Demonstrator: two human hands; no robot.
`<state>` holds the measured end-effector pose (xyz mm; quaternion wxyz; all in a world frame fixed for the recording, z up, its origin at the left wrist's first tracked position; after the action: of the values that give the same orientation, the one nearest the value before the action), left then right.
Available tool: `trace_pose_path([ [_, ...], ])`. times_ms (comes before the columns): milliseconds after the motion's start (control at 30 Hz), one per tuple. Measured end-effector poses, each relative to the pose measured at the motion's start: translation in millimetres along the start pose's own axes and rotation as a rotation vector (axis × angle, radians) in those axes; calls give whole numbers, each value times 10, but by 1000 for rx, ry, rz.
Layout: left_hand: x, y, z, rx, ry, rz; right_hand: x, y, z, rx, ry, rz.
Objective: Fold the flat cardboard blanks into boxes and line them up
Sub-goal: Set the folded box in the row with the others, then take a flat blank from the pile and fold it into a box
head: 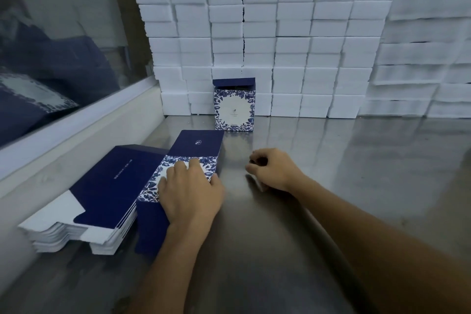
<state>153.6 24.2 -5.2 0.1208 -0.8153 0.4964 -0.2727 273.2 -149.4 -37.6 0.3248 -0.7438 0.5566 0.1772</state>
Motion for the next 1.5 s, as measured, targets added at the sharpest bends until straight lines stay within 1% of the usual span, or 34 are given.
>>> trace_pose_path([
  [100, 1, 3, -50, 0, 43, -14, 226, 278, -300, 85, -251, 134],
  [167, -17, -7, -82, 8, 85, -35, 440, 469, -470, 158, -477, 238],
  [233, -42, -18, -120, 30, 117, -59, 616, 634, -574, 192, -730, 347],
  [300, -26, -27, -169, 56, 92, -49, 726, 765, -617, 206, -992, 456],
  [367, 25, -31, -249, 113, 56, -16, 773, 849, -669, 247, -1133, 491],
  [433, 82, -24, -287, 142, 21, 27, 752, 896, -716, 288, -1115, 461],
  [533, 140, -18, -271, 165, -49, 87, 629, 934, -762, 306, -932, 383],
  [667, 249, 22, -287, 215, -55, 178, 450, 966, -776, 279, -752, 302],
  [733, 327, 68, -399, 297, -39, 233, 360, 974, -778, 274, -692, 252],
  [800, 425, 144, -567, 401, -18, 287, 263, 989, -772, 270, -687, 204],
  [900, 638, 364, -818, 591, 45, 407, 183, 1000, -704, 224, -729, 200],
  [967, 848, 558, -881, 676, 68, 537, 176, 993, -601, 158, -820, 265],
  [1033, 1079, 751, -840, 686, 81, 680, 130, 996, -460, 44, -968, 333],
  [1100, 1279, 930, -744, 661, 106, 827, 62, 1013, -367, -33, -1141, 380],
  [1133, 1341, 995, -707, 643, 129, 879, 57, 1016, -349, -37, -1208, 400],
  [1200, 1390, 1030, -631, 573, 185, 928, 127, 1001, -356, 15, -1270, 448],
  [1233, 1377, 1000, -596, 521, 217, 922, 194, 993, -375, 59, -1271, 471],
  [1300, 1275, 868, -566, 436, 280, 842, 351, 981, -446, 167, -1236, 527],
  [1333, 1193, 778, -583, 429, 301, 781, 446, 981, -504, 236, -1204, 556],
  [1433, 842, 465, -702, 518, 287, 537, 735, 995, -732, 445, -1100, 611],
  [1500, 593, 289, -685, 495, 275, 380, 879, 1008, -889, 548, -1086, 619],
])
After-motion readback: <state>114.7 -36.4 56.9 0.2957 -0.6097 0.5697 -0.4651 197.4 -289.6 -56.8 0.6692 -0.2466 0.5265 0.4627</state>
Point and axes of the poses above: each hand's wrist, its own y-axis away from the middle knuckle, its own z-axis out of the palm, x = y × z, the point moved 10 cm from there along -y, towards the middle knuckle, and after that the axes turned 11 degrees about x, right-handed, at the moved point
